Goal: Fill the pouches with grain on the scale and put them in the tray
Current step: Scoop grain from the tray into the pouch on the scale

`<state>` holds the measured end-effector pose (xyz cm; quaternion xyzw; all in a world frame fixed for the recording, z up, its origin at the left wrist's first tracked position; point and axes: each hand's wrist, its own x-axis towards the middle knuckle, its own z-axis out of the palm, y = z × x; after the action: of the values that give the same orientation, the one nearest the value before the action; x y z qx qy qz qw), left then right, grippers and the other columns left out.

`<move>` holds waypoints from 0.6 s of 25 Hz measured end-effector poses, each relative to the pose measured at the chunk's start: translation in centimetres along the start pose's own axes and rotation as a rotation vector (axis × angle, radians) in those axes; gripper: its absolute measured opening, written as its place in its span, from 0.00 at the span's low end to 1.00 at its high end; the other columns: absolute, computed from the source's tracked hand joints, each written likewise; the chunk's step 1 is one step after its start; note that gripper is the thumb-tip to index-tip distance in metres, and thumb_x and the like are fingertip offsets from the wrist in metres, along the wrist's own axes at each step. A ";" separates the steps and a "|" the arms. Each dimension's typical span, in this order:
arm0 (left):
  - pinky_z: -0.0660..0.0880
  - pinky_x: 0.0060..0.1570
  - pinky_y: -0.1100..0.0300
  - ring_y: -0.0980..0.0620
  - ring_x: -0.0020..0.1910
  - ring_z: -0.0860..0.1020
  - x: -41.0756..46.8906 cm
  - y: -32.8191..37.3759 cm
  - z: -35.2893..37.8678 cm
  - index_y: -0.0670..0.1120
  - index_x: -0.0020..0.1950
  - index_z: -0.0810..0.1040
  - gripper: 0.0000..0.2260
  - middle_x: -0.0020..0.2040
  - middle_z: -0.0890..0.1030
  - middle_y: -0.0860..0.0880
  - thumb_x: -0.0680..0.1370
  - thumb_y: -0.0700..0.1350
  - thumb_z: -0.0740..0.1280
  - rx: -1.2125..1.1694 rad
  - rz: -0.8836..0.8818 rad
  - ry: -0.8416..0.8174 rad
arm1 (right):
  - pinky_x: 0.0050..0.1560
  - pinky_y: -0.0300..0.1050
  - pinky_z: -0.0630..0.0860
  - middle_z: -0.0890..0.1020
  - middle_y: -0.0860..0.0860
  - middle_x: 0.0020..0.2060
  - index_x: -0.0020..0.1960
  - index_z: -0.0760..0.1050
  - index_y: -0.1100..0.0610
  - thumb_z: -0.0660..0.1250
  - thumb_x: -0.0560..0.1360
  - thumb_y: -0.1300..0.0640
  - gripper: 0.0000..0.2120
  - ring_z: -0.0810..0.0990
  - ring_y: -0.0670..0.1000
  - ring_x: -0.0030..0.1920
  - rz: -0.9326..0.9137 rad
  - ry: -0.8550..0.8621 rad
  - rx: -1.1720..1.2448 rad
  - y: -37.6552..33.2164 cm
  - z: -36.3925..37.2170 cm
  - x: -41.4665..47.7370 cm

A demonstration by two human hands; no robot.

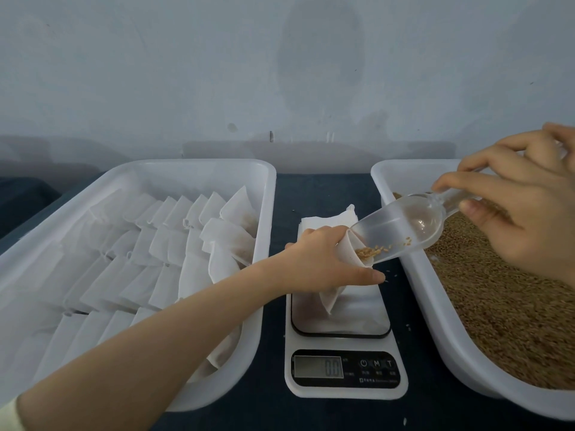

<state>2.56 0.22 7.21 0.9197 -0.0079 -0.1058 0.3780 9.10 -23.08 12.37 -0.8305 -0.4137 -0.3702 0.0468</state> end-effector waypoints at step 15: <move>0.71 0.62 0.47 0.49 0.58 0.74 -0.2 0.3 -0.1 0.53 0.60 0.72 0.32 0.54 0.77 0.54 0.60 0.66 0.67 0.010 -0.015 -0.009 | 0.61 0.63 0.56 0.79 0.50 0.46 0.50 0.83 0.54 0.63 0.71 0.58 0.12 0.72 0.60 0.53 0.031 0.014 0.018 0.3 0.8 -0.5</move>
<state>2.44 0.06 7.51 0.9211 -0.0033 -0.1129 0.3725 9.57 -23.35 11.54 -0.8336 -0.4038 -0.3715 0.0629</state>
